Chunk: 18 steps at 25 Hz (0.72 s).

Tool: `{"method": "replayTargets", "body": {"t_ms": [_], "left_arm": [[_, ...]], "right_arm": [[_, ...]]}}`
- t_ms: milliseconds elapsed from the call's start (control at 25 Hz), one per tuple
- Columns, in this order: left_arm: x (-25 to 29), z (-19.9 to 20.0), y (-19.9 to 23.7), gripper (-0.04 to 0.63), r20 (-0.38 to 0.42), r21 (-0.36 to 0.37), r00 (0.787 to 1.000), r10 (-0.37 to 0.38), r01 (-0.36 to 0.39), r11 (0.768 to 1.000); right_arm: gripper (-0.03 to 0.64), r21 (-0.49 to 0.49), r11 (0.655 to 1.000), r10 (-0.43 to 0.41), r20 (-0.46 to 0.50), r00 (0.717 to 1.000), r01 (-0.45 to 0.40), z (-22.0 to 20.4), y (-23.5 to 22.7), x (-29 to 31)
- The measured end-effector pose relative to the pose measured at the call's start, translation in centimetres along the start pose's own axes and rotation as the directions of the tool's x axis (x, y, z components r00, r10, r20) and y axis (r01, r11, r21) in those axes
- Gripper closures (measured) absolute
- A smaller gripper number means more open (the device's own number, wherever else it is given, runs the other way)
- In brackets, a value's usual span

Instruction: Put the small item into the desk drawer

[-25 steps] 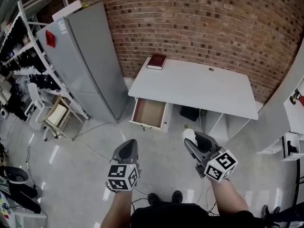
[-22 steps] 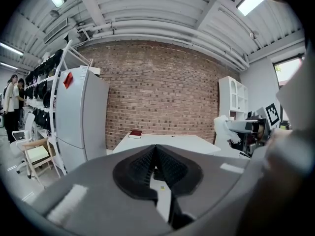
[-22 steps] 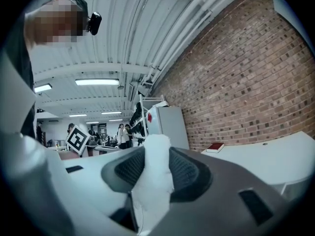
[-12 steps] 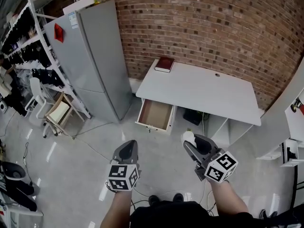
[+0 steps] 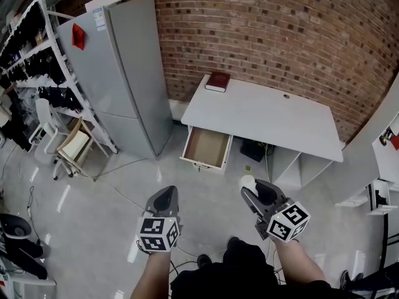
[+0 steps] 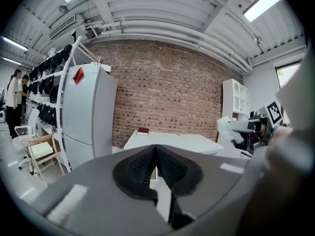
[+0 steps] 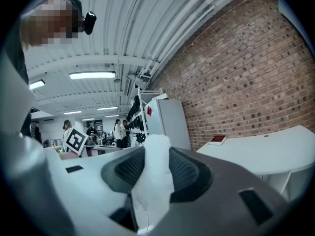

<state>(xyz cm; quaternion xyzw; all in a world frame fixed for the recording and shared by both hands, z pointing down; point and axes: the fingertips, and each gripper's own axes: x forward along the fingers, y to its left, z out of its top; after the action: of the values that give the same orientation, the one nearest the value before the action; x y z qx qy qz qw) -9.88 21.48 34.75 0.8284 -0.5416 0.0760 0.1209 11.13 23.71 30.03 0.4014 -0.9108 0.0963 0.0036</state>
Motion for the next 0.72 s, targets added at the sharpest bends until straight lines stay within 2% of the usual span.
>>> {"method": "replayTargets", "body": {"t_ms": [400,720], "left_arm": [[4.4,-0.6,1.2,0.584,-0.049,-0.005,0.999,0.025,-0.025,1.0],[12.8,0.7,-0.2,0.584,-0.079,0.009,0.997,0.025,-0.025,1.0]], "right_arm": [[0.459,0.068,0.997,0.029,-0.012,1.0,-0.028,-1.3,-4.4,3.7],[0.459,0.14,0.99,0.03,-0.035,0.999,-0.025,-2.4,-13.1,5.8]]}}
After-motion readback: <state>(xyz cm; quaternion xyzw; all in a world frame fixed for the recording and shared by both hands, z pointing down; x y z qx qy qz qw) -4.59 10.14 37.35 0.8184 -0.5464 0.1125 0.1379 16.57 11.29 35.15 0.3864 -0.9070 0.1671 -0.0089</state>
